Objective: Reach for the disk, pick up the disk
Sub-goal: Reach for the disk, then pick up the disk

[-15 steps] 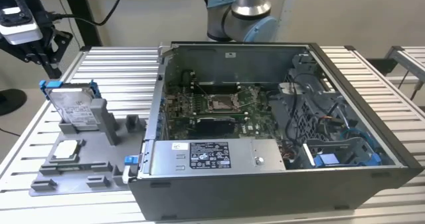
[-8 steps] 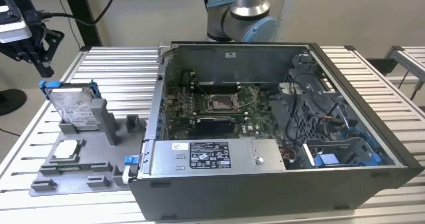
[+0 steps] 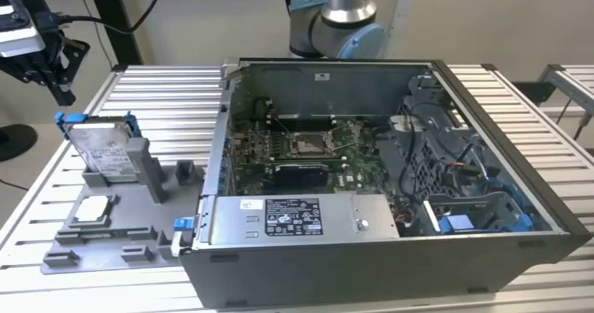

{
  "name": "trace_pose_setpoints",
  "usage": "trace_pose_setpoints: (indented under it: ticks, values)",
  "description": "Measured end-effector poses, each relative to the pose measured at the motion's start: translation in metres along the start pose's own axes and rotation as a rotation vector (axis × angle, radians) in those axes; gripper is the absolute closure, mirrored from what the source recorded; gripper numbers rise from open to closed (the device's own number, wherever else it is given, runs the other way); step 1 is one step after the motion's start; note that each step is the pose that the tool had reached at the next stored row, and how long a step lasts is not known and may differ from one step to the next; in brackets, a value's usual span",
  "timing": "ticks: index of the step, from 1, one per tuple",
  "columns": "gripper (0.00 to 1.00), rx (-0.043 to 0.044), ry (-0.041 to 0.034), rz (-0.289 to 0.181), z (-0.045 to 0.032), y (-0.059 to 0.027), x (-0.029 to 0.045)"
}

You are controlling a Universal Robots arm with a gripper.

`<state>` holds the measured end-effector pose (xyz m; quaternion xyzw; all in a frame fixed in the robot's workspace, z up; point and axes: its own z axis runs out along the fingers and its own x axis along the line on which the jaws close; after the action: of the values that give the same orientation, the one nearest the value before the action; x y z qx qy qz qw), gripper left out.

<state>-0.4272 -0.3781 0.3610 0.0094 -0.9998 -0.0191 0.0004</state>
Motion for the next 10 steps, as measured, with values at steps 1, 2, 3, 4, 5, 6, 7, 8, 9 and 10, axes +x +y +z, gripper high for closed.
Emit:
trace_pose_setpoints:
  ticks: [1, 2, 3, 4, 5, 6, 7, 8, 9, 10]
  values:
    - [1.00, 0.0000, 0.0000, 0.000, 0.0000, 0.0001, 0.0001]
    - [1.00, 0.0000, 0.0000, -0.001, 0.0000, 0.0001, 0.0001]
    - [1.00, 0.0003, 0.0006, -0.011, 0.0000, 0.0001, 0.0001]
    - [1.00, 0.0004, 0.0010, -0.027, 0.0000, 0.0001, 0.0002]
    - [1.00, 0.0007, 0.0017, -0.047, 0.0001, 0.0001, 0.0002]
    - [1.00, 0.0010, 0.0023, -0.064, 0.0001, 0.0001, 0.0002]
    - [1.00, 0.0014, 0.0032, -0.082, 0.0000, 0.0001, 0.0001]
    - [1.00, 0.0016, 0.0039, -0.101, 0.0000, 0.0001, 0.0002]
    - [1.00, 0.0017, 0.0046, -0.119, 0.0000, 0.0001, 0.0002]
    - [1.00, 0.0018, 0.0052, -0.137, 0.0000, 0.0001, 0.0002]
